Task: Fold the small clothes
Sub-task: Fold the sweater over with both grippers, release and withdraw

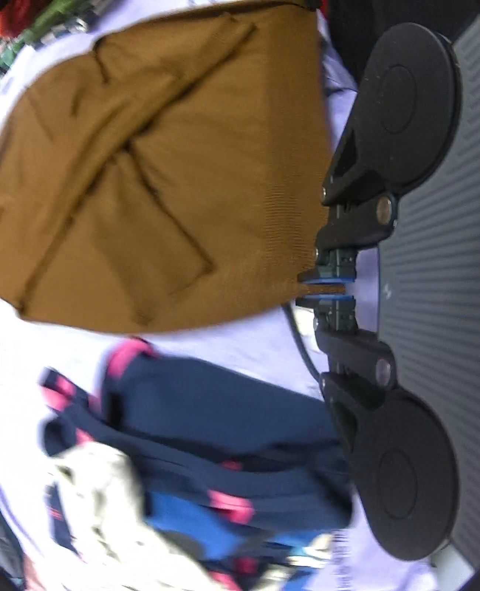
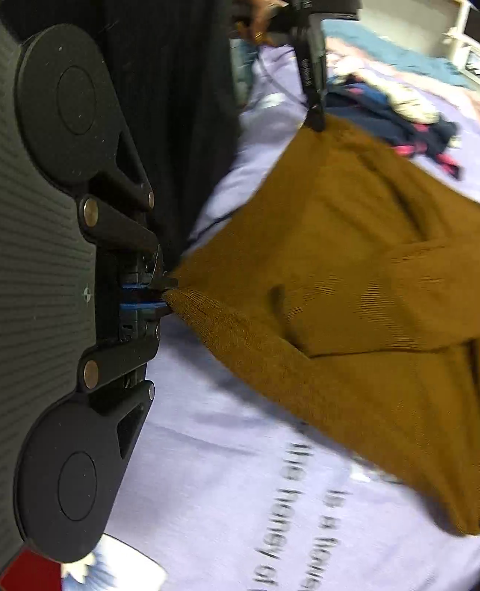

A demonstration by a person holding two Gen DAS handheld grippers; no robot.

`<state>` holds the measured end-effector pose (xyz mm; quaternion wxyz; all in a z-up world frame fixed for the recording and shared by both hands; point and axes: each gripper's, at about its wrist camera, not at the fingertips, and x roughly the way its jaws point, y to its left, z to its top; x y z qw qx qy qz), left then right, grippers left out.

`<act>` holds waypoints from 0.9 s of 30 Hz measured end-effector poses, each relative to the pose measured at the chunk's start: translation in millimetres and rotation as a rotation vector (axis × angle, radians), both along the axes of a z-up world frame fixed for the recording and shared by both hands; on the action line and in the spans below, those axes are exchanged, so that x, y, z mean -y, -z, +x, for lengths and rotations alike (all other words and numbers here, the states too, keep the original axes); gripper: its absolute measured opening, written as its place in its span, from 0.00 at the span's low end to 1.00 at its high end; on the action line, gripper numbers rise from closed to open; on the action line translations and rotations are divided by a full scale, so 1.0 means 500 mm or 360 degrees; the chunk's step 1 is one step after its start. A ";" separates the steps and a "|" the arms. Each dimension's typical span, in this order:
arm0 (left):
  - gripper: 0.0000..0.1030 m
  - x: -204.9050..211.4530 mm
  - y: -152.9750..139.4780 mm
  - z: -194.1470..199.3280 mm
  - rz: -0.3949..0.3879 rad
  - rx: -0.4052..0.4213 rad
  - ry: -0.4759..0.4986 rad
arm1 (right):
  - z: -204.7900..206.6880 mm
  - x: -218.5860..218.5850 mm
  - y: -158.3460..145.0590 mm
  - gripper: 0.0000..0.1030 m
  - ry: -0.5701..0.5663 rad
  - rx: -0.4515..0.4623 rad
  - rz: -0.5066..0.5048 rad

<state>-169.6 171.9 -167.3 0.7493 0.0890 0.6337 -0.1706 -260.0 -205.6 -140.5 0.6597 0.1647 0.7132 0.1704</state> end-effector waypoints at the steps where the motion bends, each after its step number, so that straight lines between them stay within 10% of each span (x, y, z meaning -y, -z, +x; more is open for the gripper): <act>1: 0.06 -0.006 0.000 -0.003 0.0002 0.0000 -0.0012 | 0.000 -0.004 0.009 0.14 -0.0023 -0.0088 0.0014; 5: 0.18 0.005 -0.053 0.028 0.0065 0.0113 -0.0031 | 0.015 0.023 -0.040 0.27 0.0046 0.0048 -0.0062; 7: 0.58 0.027 -0.097 0.063 0.0009 0.0225 -0.0020 | 0.055 0.047 -0.083 0.38 0.0110 0.0238 -0.0117; 12: 0.77 0.134 -0.145 0.217 -0.0062 0.0574 0.0120 | 0.229 0.136 -0.143 0.58 0.0340 0.0678 -0.0357; 19: 0.57 0.284 -0.077 0.478 -0.0120 0.0850 0.0395 | 0.463 0.187 -0.123 0.58 0.0279 0.0969 -0.0732; 27: 0.56 0.333 -0.001 0.690 -0.0315 0.0778 0.0202 | 0.567 0.246 -0.054 0.57 0.0421 0.1048 -0.0848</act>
